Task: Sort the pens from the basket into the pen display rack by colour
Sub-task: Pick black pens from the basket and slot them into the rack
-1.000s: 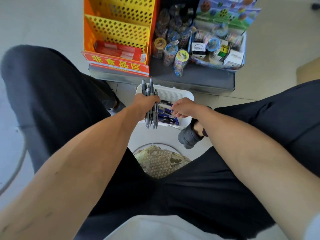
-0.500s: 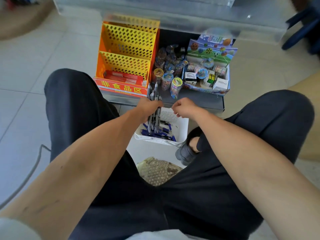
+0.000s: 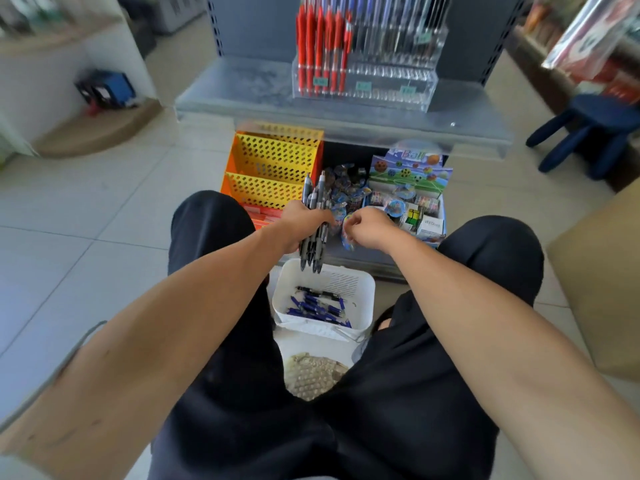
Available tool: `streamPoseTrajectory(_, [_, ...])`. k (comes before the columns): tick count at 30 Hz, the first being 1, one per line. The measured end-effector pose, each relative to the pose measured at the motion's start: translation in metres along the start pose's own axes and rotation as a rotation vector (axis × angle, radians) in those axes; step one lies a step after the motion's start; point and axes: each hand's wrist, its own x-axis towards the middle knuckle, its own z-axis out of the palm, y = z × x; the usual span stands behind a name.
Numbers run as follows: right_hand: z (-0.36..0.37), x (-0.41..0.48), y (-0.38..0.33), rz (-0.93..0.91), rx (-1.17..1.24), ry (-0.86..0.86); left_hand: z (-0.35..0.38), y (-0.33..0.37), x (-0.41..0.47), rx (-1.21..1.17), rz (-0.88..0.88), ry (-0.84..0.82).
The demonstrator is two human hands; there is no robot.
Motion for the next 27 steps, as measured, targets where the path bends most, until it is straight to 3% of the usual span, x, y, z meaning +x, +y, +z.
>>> streamPoseTrajectory(4, [-0.02,0.002,-0.016,-0.109,0.102,0.082,-0.009,0.021,-0.001,-0.029,0.01,0.004])
streamPoseTrajectory(11, [-0.05,0.024,-0.045,-0.284,0.494,0.206,-0.014,0.073,0.016,-0.276,0.097,-0.027])
streamPoseTrajectory(15, [-0.078,0.038,-0.059,-0.335,0.664,0.175,-0.024,0.102,0.037,-0.369,0.155,-0.05])
streamPoseTrajectory(21, [-0.106,0.068,-0.077,-0.431,0.606,0.113,-0.037,0.131,0.069,-0.45,0.231,-0.039])
streamPoseTrajectory(27, [-0.117,0.103,-0.092,-0.391,0.539,0.073,-0.04,0.134,0.099,-0.527,0.257,-0.01])
